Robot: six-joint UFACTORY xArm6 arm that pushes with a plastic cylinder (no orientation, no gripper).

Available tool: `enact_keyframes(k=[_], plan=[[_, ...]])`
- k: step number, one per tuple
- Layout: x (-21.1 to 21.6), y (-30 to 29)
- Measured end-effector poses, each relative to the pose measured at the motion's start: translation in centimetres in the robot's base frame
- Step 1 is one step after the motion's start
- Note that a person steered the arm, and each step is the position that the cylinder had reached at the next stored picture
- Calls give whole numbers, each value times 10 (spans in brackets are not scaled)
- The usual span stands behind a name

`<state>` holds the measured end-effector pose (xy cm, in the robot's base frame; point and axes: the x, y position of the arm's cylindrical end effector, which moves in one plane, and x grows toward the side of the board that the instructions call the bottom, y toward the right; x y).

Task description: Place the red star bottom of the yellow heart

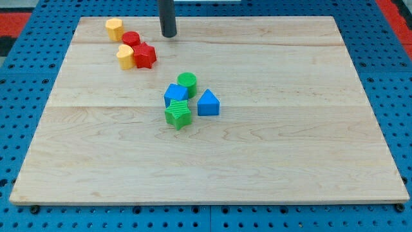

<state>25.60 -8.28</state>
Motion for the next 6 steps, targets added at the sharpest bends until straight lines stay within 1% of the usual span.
enact_keyframes(k=[3,4,5,6], plan=[[5,-68],[9,-74],[11,-37],[31,-35]])
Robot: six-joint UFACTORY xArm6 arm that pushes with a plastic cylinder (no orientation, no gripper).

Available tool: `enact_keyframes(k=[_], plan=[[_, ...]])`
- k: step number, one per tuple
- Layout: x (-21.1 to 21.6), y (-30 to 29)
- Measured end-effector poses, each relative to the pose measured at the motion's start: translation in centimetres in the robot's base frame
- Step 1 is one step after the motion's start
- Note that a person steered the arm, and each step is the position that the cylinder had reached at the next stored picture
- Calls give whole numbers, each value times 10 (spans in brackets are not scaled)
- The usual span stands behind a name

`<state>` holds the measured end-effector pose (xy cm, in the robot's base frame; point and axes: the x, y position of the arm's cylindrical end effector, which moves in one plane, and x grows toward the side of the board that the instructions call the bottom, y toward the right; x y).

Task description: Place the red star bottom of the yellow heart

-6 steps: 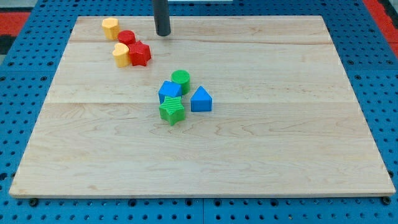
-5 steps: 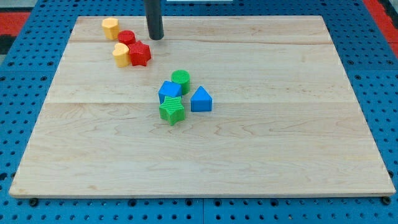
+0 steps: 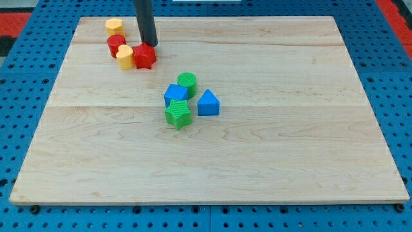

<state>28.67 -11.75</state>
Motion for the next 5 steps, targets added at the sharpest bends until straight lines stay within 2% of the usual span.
enact_keyframes(k=[4,5], plan=[[59,7],[39,34]])
